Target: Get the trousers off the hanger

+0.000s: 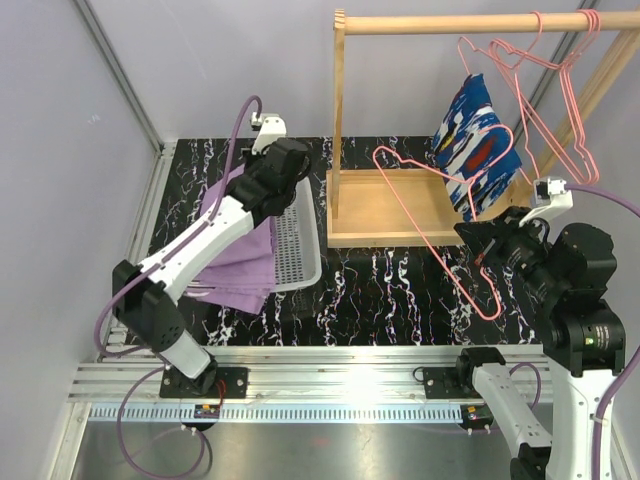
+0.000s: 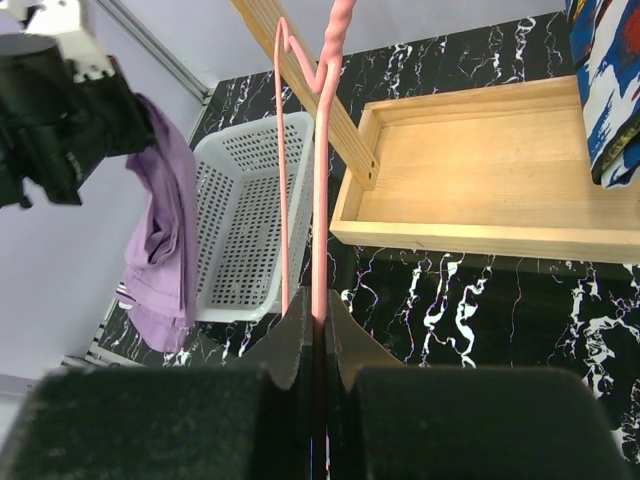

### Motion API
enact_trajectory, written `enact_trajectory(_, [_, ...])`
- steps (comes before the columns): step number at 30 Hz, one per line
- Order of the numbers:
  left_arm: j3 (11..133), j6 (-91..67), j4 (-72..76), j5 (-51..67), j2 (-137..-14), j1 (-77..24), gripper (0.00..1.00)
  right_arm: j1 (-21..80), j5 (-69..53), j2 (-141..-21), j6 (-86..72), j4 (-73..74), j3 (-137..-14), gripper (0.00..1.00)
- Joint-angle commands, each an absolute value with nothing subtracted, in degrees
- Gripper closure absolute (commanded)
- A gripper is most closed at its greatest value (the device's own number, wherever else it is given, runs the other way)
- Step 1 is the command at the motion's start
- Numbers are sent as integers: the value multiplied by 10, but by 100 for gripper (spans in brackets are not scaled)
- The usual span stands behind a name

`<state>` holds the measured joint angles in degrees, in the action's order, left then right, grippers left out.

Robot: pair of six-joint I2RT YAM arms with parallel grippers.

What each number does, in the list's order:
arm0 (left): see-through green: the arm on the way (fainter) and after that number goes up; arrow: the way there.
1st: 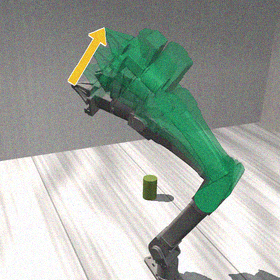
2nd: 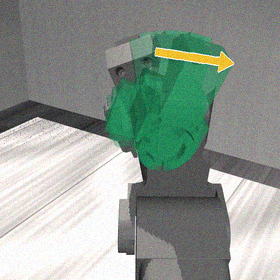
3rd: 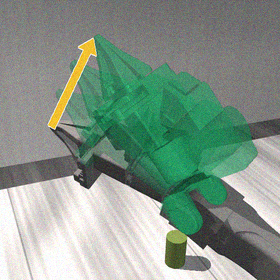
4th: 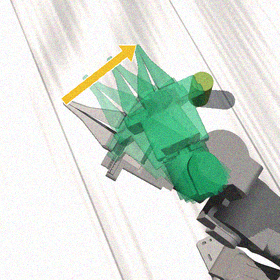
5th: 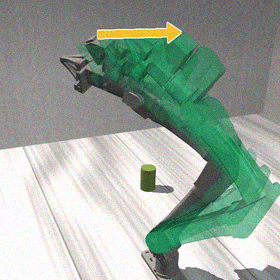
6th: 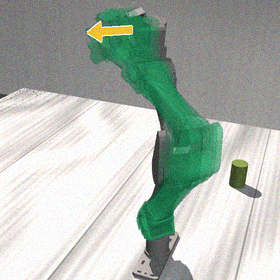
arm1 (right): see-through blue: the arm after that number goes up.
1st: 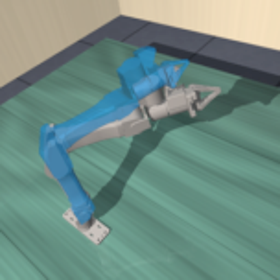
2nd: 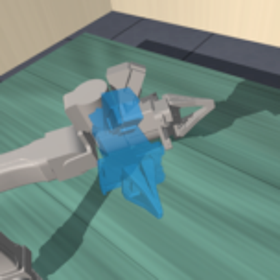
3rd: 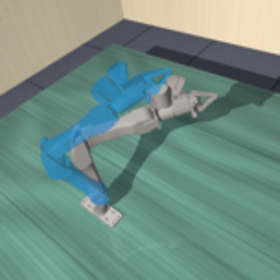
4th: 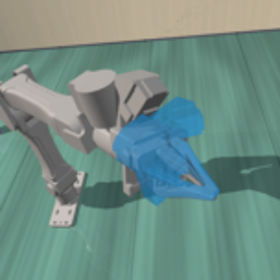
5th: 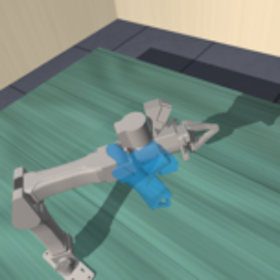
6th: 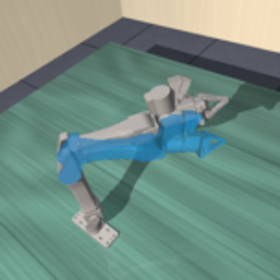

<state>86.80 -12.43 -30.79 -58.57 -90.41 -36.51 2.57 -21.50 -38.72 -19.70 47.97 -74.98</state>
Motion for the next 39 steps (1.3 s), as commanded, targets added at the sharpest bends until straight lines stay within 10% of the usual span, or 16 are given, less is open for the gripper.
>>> enact_trajectory(1, [946, -199, -347, -539, -945, -339, 100, 26, -219, -381, -195, 460, -752, 100])
enact_trajectory(11, [1135, -288, -476, -469, -1128, -312, 100, 26, -222, -374, -201, 446, -720, 100])
enact_trajectory(39, [970, -469, -398, -246, -1115, -288, 96, 26, -201, -431, -185, 421, -771, 100])
